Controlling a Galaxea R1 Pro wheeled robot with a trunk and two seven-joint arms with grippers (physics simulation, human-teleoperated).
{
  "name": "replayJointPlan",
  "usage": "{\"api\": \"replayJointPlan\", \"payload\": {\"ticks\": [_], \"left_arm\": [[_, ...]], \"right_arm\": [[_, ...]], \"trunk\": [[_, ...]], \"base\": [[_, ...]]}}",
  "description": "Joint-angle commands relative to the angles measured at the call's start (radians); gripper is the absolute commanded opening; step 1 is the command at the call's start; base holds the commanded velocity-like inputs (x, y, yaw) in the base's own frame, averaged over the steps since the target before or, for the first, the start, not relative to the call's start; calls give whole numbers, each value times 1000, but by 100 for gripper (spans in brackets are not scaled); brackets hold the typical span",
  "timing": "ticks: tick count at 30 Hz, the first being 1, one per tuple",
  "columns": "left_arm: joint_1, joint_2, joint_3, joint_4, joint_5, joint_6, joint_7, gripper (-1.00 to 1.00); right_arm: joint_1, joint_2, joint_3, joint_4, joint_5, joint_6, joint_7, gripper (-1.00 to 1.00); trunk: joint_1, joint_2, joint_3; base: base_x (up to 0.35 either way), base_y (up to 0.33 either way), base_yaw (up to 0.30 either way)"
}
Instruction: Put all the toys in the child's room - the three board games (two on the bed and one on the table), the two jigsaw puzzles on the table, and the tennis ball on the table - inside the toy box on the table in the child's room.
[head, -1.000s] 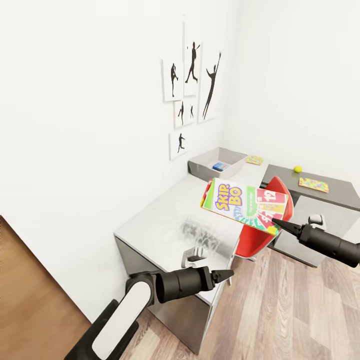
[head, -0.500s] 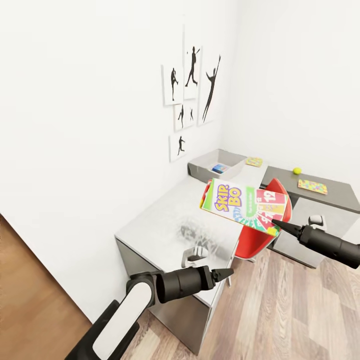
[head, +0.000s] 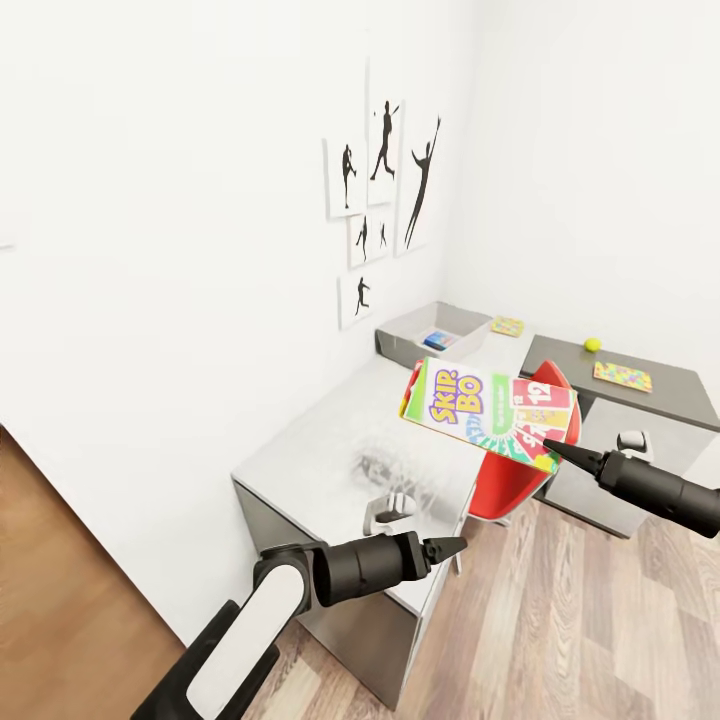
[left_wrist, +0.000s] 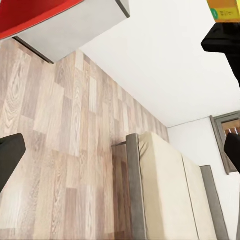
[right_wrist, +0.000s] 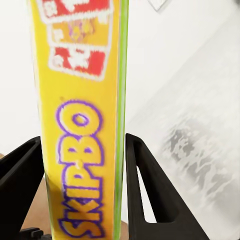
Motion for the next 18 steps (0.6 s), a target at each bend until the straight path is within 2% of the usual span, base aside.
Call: {"api": "replayJointPlan", "payload": {"ticks": [1, 18], "left_arm": [[-1, 0, 0, -1, 10, 2, 10, 100], [-1, -12, 0, 3, 9, 2, 9, 100]], "right_arm": [[-1, 0, -1, 0, 4, 3, 5, -100], [0, 0, -1, -2, 4, 3, 5, -100]], "trunk": [[-4, 6, 2], [-69, 125, 55]], "base": [[0, 0, 0], [0, 0, 0]]}}
